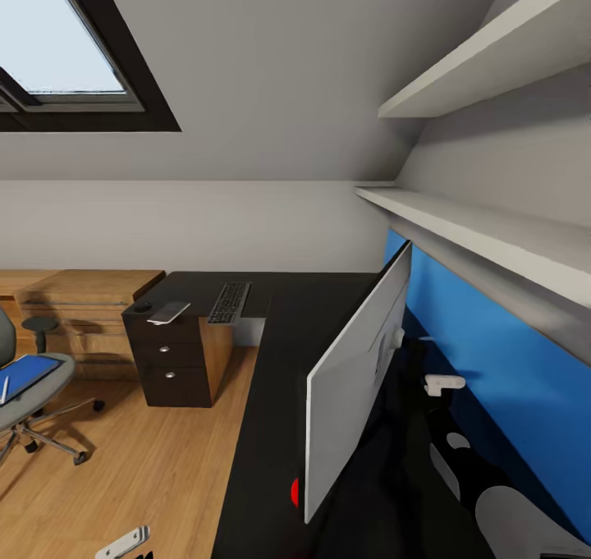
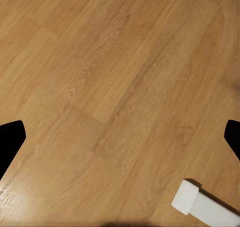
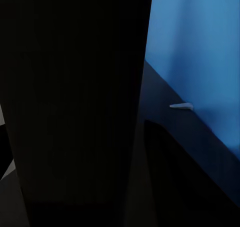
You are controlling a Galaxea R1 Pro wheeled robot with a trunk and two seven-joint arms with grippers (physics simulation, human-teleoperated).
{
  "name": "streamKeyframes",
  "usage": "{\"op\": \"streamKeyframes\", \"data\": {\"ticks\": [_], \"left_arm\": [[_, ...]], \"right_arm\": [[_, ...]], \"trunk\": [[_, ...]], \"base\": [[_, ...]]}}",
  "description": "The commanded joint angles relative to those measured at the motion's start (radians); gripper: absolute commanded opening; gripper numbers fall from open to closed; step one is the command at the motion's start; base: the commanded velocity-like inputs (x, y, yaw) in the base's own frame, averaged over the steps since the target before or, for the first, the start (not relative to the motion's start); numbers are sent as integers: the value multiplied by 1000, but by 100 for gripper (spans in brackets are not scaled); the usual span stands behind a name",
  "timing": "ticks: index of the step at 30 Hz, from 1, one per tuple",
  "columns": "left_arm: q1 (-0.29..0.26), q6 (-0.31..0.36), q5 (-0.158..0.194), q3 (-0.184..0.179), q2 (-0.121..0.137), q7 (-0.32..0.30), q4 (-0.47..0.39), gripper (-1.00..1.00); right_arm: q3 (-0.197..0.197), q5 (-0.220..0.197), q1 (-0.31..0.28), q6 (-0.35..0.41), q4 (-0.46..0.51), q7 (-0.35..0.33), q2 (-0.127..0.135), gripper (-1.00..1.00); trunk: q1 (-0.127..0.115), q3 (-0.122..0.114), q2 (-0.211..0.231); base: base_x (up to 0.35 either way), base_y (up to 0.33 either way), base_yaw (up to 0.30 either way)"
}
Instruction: In the bedroom, organize the workspace by keeping the computer under the desk, ensuring the monitor is on the desk, placing the keyboard on the desk next to the monitor, placing the mouse on the desk next to the keyboard, moving the folder from the swivel chair onto the desk next to the mouse, stacking the notebook on top of the folder with the pen on top of the notebook, and positioning the swivel chair next to the desk.
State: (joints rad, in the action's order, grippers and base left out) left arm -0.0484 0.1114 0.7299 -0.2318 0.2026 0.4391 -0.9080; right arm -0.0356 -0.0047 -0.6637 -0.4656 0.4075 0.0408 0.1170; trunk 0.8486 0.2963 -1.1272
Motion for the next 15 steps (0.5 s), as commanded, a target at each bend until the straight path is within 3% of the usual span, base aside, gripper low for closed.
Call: {"op": "streamKeyframes", "data": {"ticks": [1,15], "left_arm": [[-1,2,5,-4,1,8,-2,100],[0,2,5,-3,1,8,-2,100]], "right_arm": [[13,-9,-1,-4,-1,4,1,-100],[13,-8,-1,-4,-1,2,2,-100]], "trunk": [[0,1,-1],[0,1,-1]], "base": [[29,-7,0],[84,-7,0]]}}
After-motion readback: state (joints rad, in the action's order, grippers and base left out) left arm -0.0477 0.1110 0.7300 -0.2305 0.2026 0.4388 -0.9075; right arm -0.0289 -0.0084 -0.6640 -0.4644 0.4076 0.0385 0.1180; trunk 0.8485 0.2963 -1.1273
